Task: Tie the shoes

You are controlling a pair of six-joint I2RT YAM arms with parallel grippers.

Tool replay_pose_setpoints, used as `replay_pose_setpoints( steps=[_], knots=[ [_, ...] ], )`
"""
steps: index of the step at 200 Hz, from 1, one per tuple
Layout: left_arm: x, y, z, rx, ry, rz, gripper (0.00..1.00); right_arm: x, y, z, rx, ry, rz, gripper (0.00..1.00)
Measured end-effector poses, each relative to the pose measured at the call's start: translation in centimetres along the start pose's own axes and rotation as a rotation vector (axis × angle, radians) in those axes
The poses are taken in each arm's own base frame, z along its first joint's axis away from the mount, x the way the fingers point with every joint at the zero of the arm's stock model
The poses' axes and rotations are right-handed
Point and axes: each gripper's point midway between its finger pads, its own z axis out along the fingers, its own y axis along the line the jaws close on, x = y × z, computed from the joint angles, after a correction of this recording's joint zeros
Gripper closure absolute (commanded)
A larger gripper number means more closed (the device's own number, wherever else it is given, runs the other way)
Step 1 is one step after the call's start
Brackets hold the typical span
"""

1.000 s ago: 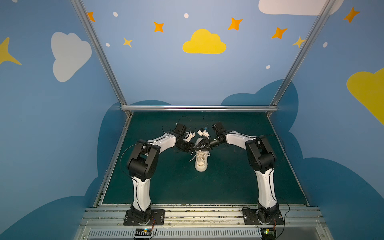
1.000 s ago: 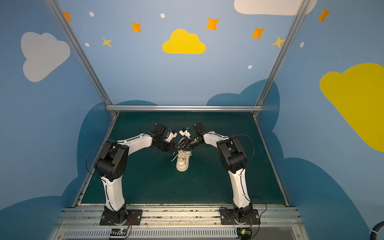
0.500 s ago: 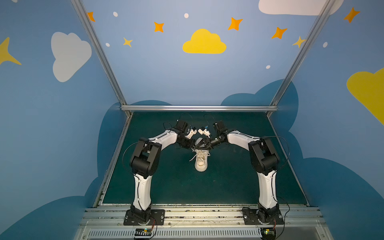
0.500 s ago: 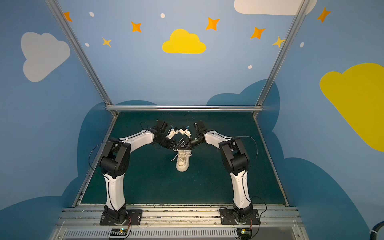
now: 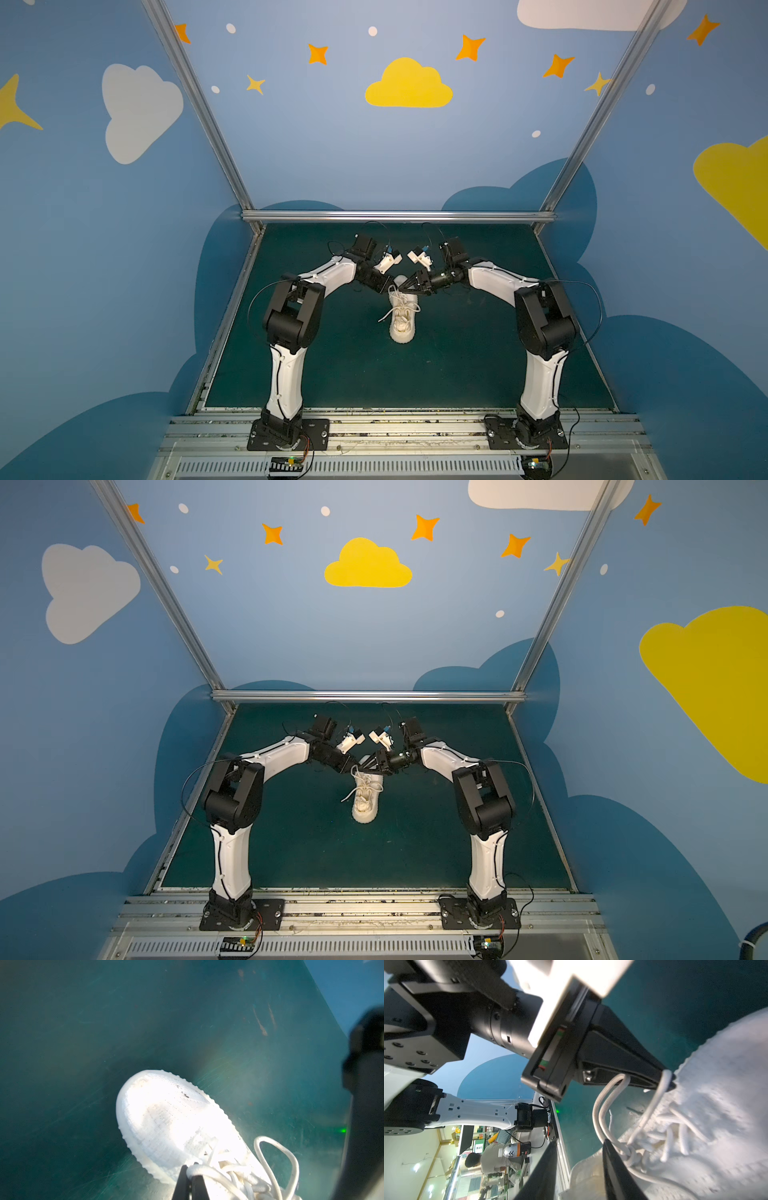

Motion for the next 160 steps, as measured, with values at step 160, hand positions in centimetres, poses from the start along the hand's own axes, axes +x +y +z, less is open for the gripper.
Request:
replay_pose_setpoints(
  steps=[160],
  knots=[
    [-0.5, -0.8, -0.3, 0.037, -0.056, 0.087, 0.93, -2.1, -4.6, 1.6, 0.035, -0.005, 0.091, 0.82]
  ],
)
